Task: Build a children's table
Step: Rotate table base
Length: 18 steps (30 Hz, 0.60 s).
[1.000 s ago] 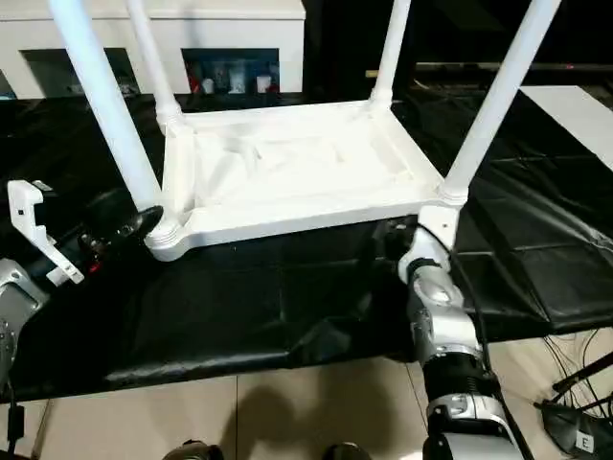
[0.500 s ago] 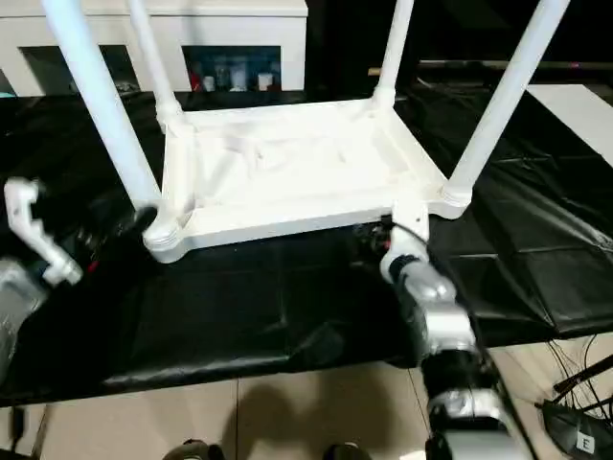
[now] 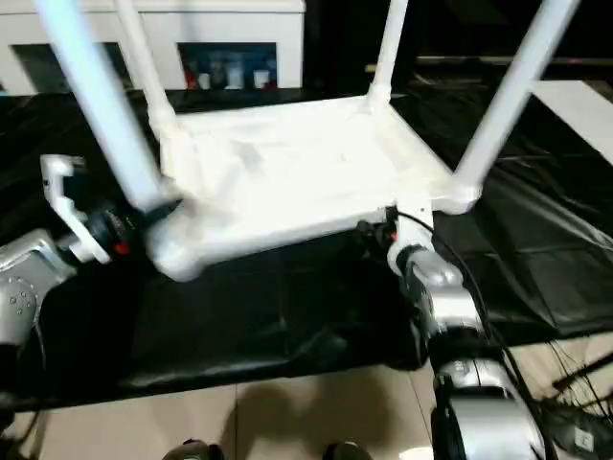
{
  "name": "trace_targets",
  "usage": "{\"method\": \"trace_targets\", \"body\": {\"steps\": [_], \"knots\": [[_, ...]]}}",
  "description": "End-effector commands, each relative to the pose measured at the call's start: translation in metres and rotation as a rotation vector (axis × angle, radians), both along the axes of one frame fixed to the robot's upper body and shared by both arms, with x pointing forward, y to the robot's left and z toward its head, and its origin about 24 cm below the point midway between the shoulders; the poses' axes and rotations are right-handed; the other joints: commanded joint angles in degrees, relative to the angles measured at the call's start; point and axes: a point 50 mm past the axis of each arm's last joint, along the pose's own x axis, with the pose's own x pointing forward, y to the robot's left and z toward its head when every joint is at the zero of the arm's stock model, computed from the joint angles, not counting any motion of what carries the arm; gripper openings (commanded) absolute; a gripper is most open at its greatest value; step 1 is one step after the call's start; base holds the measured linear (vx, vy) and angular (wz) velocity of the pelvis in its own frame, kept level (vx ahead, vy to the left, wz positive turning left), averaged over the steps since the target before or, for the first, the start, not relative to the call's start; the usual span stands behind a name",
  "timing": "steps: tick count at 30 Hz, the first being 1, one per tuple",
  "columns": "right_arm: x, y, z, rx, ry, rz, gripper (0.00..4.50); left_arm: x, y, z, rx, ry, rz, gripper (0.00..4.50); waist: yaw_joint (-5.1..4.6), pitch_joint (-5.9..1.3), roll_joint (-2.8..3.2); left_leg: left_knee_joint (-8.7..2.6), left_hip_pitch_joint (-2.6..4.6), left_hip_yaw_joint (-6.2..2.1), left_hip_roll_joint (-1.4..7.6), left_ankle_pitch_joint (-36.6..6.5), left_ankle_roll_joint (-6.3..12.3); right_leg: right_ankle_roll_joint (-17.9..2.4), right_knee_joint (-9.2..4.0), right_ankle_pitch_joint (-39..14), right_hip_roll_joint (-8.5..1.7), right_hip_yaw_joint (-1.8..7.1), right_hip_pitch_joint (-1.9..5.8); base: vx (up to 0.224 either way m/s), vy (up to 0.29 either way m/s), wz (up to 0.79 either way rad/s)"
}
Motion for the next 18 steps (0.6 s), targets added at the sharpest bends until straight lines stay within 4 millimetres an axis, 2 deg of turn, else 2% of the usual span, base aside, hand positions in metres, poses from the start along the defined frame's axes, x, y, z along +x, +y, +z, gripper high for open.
{"method": "trace_targets", "body": {"steps": [1,2,3,4,6,7,8,9,11,12,13,15,16,18], "knots": [[0.005,0.004,0.006,-0.004,-0.015,0.027,3.89,-0.014,-0.022,0.008,0.027,-0.008,-0.188,4.43,0.17,-5.31,0.28,-3.79,1.59,0.03,0.51,-12.38,1.10,-15.29,-2.46,-7.46,-1.45,1.21,3.44,0.000,0.000,0.00],[0.006,0.005,0.006,-0.007,-0.014,0.033,3.89,-0.019,-0.026,0.009,0.035,-0.002,-0.228,4.43,0.02,-5.02,0.24,-3.94,1.35,0.05,0.42,-12.93,0.94,-14.84,-2.67,-9.07,-1.33,1.18,3.47,0.000,0.000,0.00],[0.007,0.005,0.006,-0.009,-0.013,0.037,3.89,-0.020,-0.028,0.009,0.038,0.000,-0.247,4.43,0.05,-5.04,0.29,-3.92,1.45,0.02,0.41,-13.17,0.74,-14.58,-2.71,-9.68,-1.36,1.21,3.49,0.000,0.000,0.00],[0.007,0.006,0.007,-0.013,-0.013,0.042,3.89,-0.022,-0.032,0.010,0.045,-0.003,-0.270,4.43,-0.14,-4.98,-0.14,-3.94,1.43,0.08,0.38,-13.91,0.50,-14.05,-2.94,-11.26,-1.35,1.26,3.50,0.000,0.000,0.00],[0.009,0.010,0.007,-0.013,-0.013,0.056,3.89,-0.026,-0.040,0.011,0.055,-0.012,-0.312,4.43,-0.31,-4.93,-0.12,-3.99,1.24,-0.07,0.32,-14.29,0.05,-13.15,-3.01,-13.11,-1.47,1.31,3.64,0.000,0.000,0.00],[0.011,0.016,0.008,-0.014,-0.014,0.080,3.89,-0.029,-0.051,0.012,0.055,-0.028,-0.346,4.43,-0.46,-4.98,-0.46,-3.97,1.10,-0.09,0.21,-14.18,-0.13,-12.39,-3.12,-14.18,-1.47,1.32,3.77,0.000,0.000,0.00],[0.011,0.018,0.008,-0.013,-0.015,0.085,3.89,-0.030,-0.053,0.012,0.054,-0.031,-0.352,4.43,-0.56,-5.01,-0.32,-3.92,1.21,-0.13,0.26,-14.37,-0.32,-12.11,-3.17,-15.01,-1.59,1.36,3.65,0.000,0.000,0.00],[0.012,0.024,0.008,-0.011,-0.016,0.105,3.89,-0.031,-0.060,0.013,0.047,-0.038,-0.373,4.43,-0.62,-5.02,-0.29,-3.90,1.27,-0.13,0.27,-14.36,-0.36,-12.09,-3.19,-15.11,-1.56,1.35,3.60,0.000,0.000,0.00],[0.013,0.041,0.007,-0.007,-0.017,0.169,3.89,-0.032,-0.079,0.014,0.035,-0.063,-0.399,4.43,-1.02,-5.03,-0.38,-3.88,0.95,-0.15,0.26,-13.74,-0.26,-12.20,-3.14,-14.43,-1.50,1.33,3.76,0.000,0.000,0.00],[0.013,0.045,0.006,-0.004,-0.017,0.181,3.89,-0.032,-0.082,0.014,0.033,-0.066,-0.404,4.43,-1.05,-5.00,-0.33,-3.84,0.99,-0.17,0.22,-13.80,-0.26,-12.14,-3.17,-14.51,-1.48,1.33,3.69,0.000,0.000,0.00],[0.012,0.048,0.005,-0.004,-0.015,0.195,3.89,-0.032,-0.085,0.014,0.028,-0.068,-0.408,4.43,-1.20,-5.17,-0.58,-3.81,0.90,-0.17,0.19,-13.42,0.04,-12.07,-3.06,-14.17,-1.45,1.31,3.86,0.000,0.000,0.00],[0.011,0.057,0.004,-0.006,-0.013,0.232,3.89,-0.033,-0.092,0.015,0.016,-0.069,-0.424,4.43,-1.45,-5.22,-0.54,-3.87,0.68,-0.31,0.17,-13.26,0.22,-11.96,-3.04,-14.09,-1.43,1.17,3.99,0.000,0.000,0.00],[0.011,0.061,0.003,-0.005,-0.012,0.249,3.89,-0.033,-0.095,0.016,0.011,-0.071,-0.433,4.43,-1.43,-5.23,-0.37,-3.84,0.79,-0.32,0.20,-13.45,0.21,-11.95,-3.07,-14.19,-1.47,1.18,3.93,0.000,0.000,0.00],[0.010,0.065,0.002,-0.005,-0.010,0.268,3.89,-0.034,-0.100,0.016,0.004,-0.074,-0.444,4.43,-1.47,-5.25,-0.44,-3.76,1.10,-0.24,0.21,-13.98,0.43,-12.14,-3.22,-14.42,-1.45,1.23,3.72,0.000,0.000,0.00]]}}
